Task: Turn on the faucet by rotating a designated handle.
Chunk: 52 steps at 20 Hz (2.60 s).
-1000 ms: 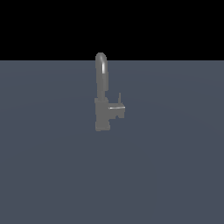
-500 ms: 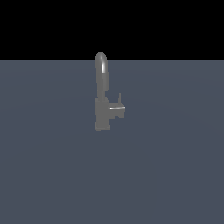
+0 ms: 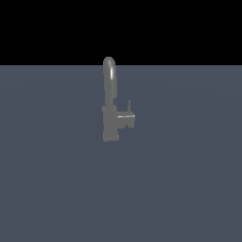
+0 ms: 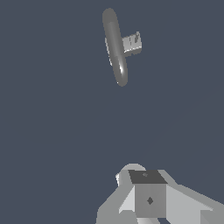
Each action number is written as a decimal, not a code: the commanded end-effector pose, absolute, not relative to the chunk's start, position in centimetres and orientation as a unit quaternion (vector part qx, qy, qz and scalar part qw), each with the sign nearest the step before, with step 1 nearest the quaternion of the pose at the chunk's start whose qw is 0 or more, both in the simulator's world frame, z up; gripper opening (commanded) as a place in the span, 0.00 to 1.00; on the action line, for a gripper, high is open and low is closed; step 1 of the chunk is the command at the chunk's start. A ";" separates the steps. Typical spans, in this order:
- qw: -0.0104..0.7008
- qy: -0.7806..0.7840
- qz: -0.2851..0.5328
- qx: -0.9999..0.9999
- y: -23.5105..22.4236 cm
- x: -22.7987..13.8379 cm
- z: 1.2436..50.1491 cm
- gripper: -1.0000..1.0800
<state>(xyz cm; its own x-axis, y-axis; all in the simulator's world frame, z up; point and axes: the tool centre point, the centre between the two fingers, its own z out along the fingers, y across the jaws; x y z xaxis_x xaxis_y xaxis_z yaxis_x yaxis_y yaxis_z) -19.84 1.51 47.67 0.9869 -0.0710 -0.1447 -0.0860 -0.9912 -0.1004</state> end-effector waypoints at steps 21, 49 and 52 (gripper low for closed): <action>0.190 0.182 0.228 -0.938 0.5 -7.4 42.3 0.00; 0.370 0.364 0.430 -0.739 -2.7 5.0 27.6 0.00; 0.390 0.385 0.452 -0.704 -3.0 5.9 25.2 0.00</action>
